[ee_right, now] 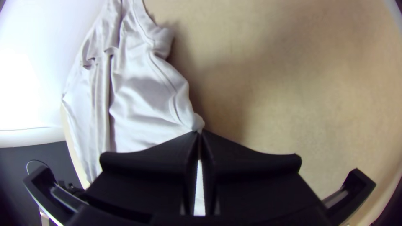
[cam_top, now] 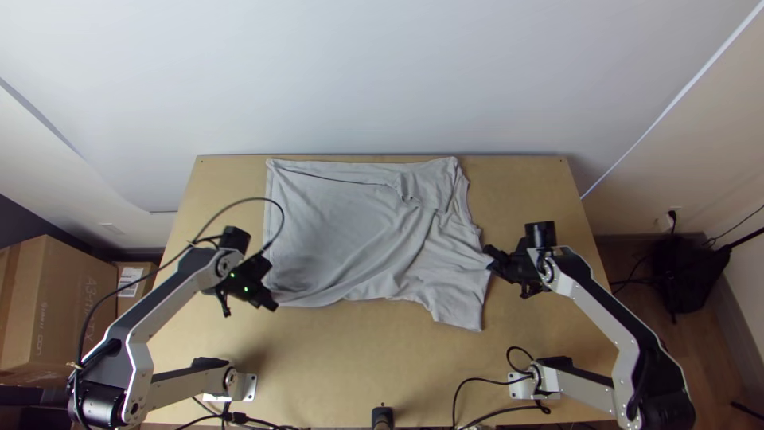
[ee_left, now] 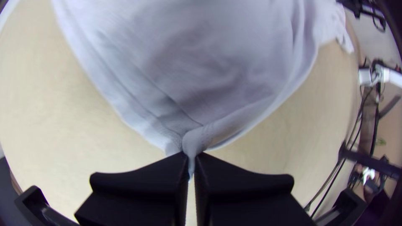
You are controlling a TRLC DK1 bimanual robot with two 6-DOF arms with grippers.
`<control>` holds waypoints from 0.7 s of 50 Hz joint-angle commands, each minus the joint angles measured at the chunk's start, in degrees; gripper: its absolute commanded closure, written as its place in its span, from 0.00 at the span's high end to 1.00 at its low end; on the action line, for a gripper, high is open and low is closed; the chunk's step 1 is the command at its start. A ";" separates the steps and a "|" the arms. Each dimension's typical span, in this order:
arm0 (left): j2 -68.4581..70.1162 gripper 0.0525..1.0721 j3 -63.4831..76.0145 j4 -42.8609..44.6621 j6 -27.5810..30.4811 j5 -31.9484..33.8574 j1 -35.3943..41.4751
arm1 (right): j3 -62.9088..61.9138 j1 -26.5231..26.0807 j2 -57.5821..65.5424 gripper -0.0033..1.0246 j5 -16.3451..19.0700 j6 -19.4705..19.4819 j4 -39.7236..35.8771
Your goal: Fold the t-shirt
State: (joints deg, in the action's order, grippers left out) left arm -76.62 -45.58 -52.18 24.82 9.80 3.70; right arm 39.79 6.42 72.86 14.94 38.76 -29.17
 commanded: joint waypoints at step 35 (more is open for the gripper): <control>5.43 0.03 -29.48 15.53 -27.72 1.54 -11.79 | 28.85 -7.73 -7.47 0.03 -4.39 -14.15 5.09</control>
State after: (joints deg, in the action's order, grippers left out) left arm -72.03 -68.34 -37.52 -1.13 12.29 -5.19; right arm 63.24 -0.08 63.88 13.02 26.81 -25.36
